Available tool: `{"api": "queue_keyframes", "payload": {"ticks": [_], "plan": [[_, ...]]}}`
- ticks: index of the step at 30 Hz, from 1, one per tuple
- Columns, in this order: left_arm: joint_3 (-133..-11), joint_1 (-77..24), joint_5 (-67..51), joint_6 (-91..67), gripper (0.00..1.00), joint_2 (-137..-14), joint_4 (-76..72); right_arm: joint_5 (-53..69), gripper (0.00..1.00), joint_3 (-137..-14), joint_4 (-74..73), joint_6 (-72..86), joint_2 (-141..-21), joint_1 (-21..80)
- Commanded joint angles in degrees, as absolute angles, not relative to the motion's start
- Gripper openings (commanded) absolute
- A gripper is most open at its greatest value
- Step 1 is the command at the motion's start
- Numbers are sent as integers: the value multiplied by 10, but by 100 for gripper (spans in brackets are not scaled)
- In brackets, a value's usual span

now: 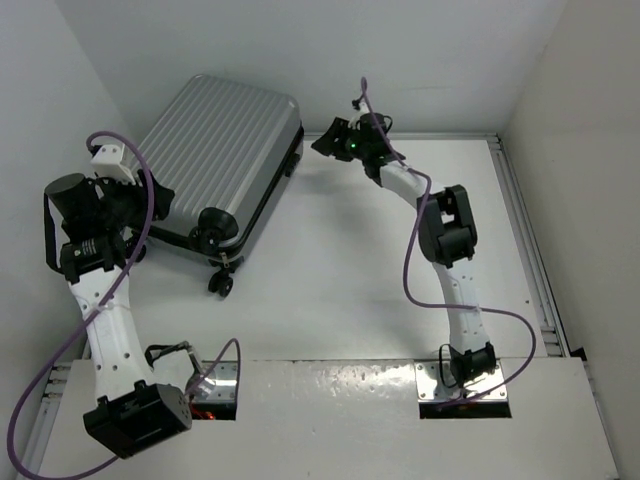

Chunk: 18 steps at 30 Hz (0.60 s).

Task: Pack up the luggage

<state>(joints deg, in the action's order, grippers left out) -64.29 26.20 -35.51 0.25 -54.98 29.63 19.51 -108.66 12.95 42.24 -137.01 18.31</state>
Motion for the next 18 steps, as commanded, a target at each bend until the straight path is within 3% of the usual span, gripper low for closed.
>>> {"api": "queue_keyframes", "payload": {"ticks": [1, 8, 14, 18], "plan": [[-625, 247, -322, -18, 61, -525, 257, 150, 54, -1135, 128, 425, -1392, 208], [-606, 235, -297, -24, 63, -519, 257, 69, 60, -1169, 162, 388, -1410, 249], [-594, 229, -297, -24, 63, -513, 251, 29, 58, -1187, 158, 382, -1418, 263], [-618, 224, -423, 111, 59, -520, 337, 67, 56, -1147, 183, 382, -1382, 259]]}}
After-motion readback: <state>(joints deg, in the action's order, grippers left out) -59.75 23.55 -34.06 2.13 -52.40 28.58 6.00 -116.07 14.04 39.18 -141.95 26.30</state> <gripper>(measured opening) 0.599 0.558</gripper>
